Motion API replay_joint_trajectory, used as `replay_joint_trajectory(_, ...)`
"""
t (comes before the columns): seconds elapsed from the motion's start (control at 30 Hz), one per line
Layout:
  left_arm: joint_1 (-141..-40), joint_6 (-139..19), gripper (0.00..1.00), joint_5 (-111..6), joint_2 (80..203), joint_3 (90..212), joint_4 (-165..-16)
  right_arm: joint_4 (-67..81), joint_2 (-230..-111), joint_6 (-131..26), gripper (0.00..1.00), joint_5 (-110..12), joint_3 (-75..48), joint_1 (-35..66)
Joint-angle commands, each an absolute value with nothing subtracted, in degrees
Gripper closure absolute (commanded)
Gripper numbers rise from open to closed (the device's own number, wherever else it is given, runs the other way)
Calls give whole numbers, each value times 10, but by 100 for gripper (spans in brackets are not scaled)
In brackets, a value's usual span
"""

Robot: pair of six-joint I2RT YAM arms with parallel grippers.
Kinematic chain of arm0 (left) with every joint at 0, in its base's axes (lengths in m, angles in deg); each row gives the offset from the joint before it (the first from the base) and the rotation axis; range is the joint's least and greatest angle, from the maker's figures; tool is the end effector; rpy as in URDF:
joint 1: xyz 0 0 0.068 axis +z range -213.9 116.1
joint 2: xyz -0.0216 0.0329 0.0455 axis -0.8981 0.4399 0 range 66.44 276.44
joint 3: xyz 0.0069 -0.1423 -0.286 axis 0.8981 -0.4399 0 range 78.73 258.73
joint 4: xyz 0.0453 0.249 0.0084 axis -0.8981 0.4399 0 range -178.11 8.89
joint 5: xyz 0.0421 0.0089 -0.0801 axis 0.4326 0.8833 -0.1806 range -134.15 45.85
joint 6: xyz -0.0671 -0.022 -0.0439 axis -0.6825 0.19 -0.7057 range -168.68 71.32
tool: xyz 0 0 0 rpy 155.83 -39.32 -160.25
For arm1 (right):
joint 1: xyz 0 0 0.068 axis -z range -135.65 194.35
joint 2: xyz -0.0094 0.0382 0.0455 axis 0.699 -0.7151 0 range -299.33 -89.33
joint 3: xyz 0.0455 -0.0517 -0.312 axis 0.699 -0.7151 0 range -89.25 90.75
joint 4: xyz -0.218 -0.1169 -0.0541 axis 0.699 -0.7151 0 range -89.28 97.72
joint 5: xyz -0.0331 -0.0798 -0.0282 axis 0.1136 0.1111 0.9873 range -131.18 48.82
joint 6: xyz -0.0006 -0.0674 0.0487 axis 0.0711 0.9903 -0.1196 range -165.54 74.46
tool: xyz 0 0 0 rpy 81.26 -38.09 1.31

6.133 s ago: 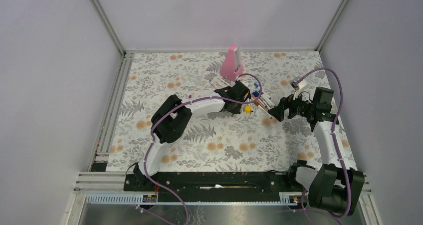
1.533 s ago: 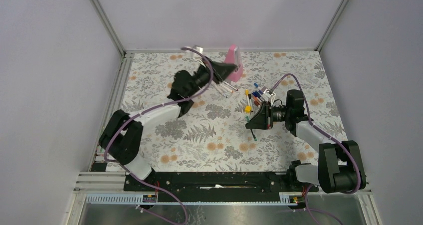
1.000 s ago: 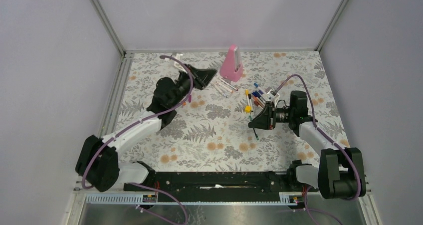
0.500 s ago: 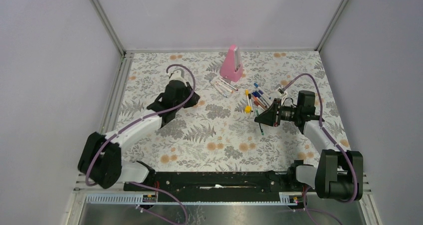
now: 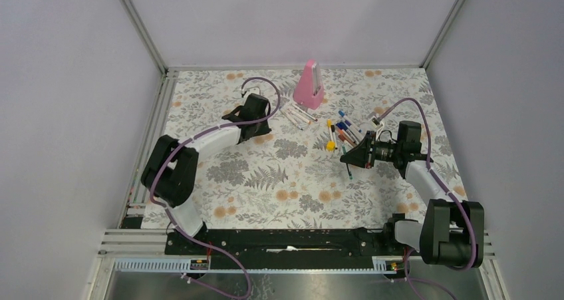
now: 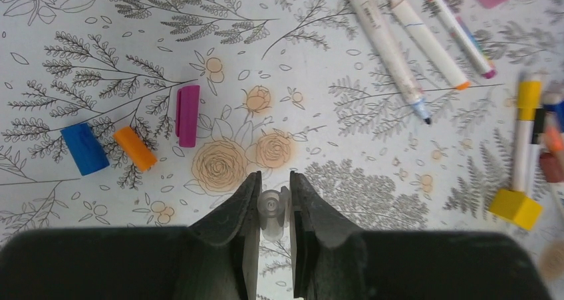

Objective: Open the pen caps
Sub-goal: Place the pen cap at the center of the board.

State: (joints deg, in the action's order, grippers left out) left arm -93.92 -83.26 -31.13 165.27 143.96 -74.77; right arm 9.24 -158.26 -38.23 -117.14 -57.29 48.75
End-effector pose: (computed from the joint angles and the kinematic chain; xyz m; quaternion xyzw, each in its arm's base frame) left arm 0.3517 -0.1843 0.2354 -0.0784 0.9218 -0.1057 0.3646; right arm 0.2119 0.0543 0.2574 -0.2996 0.6932 0.5073 0.4151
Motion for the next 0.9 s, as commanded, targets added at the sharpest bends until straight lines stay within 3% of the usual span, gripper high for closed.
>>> replay_joint_trajectory(0.0, -935, -809, 100, -274, 1693, 1484, -727, 85, -1579, -370, 100, -1176, -554, 490)
replay_joint_trajectory(0.27, -931, -781, 100, -262, 1759, 1530, -726, 85, -1579, -370, 100, -1179, -554, 490)
replay_joint_trajectory(0.87, -921, -767, 69, -255, 1805, 1572, -696, 85, -1575, -370, 100, -1182, -554, 491)
